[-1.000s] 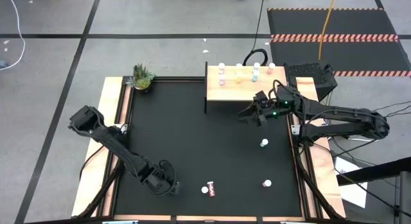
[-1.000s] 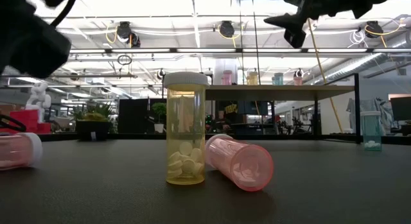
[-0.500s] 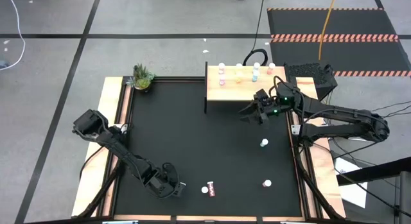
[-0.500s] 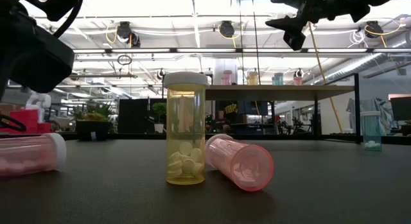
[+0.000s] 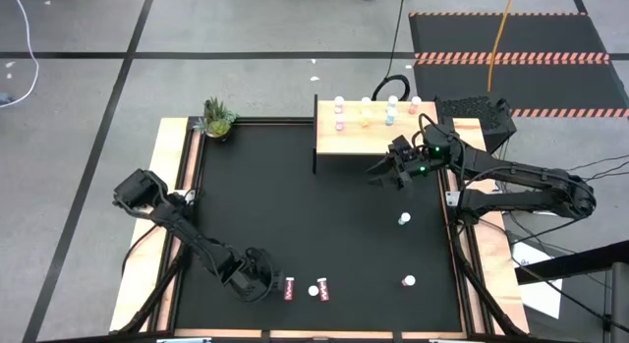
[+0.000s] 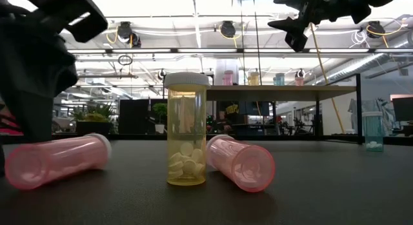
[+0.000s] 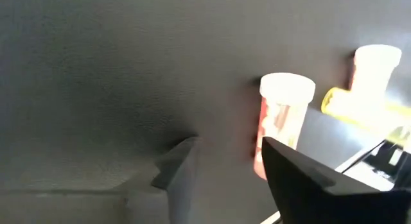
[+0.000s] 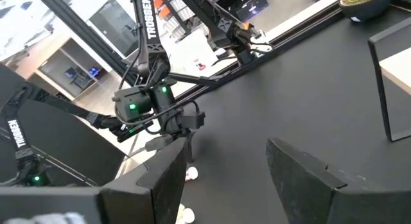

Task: Pick and place medicine bottles onto shelf by color
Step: Put the left pink pill bottle on the shelf aligned with the other pink pill bottle, then put the bottom left pink pill bottle on the shelf aligned with the other pink pill bottle

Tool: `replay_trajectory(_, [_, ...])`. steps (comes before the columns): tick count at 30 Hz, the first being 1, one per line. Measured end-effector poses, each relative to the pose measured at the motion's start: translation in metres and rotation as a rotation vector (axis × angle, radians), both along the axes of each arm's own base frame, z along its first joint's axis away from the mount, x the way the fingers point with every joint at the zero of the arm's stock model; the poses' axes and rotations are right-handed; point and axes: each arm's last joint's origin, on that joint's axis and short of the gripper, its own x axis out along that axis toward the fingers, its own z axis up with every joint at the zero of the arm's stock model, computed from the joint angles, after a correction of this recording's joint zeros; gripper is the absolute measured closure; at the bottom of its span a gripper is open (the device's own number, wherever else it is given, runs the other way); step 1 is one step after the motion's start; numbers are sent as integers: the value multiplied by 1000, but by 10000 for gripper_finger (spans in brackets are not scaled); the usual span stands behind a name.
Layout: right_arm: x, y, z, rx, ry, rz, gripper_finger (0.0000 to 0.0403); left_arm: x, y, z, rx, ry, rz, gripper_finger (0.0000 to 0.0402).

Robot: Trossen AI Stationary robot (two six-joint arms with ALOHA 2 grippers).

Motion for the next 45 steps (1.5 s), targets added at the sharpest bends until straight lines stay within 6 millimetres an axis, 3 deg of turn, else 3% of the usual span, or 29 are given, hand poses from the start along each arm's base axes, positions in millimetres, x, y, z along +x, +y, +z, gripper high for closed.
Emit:
replay_trajectory(12, [0, 0, 0, -17, -3, 2, 195, 14, 13, 22, -136, -29, -107, 108])
replay_trajectory(20, [-1, 0, -3, -7, 31, 2, 195, 25, 17, 44, -146, 185, -46, 101])
replay_trajectory(26, [-1, 0, -3, -30, 26, 7, 195, 47, 23, 69, -122, 117, -1, 100])
replay_trajectory(36, [-4, -7, -6, -31, 40, -10, 195, 81, 12, 46, -113, 192, -98, 100])
replay_trajectory(41, [-6, -11, -7, -24, 55, -12, 195, 80, 10, 48, -109, 245, -78, 101])
replay_trajectory(45, [-8, -14, -8, -23, 63, -21, 195, 81, 4, 34, -124, 271, -91, 101])
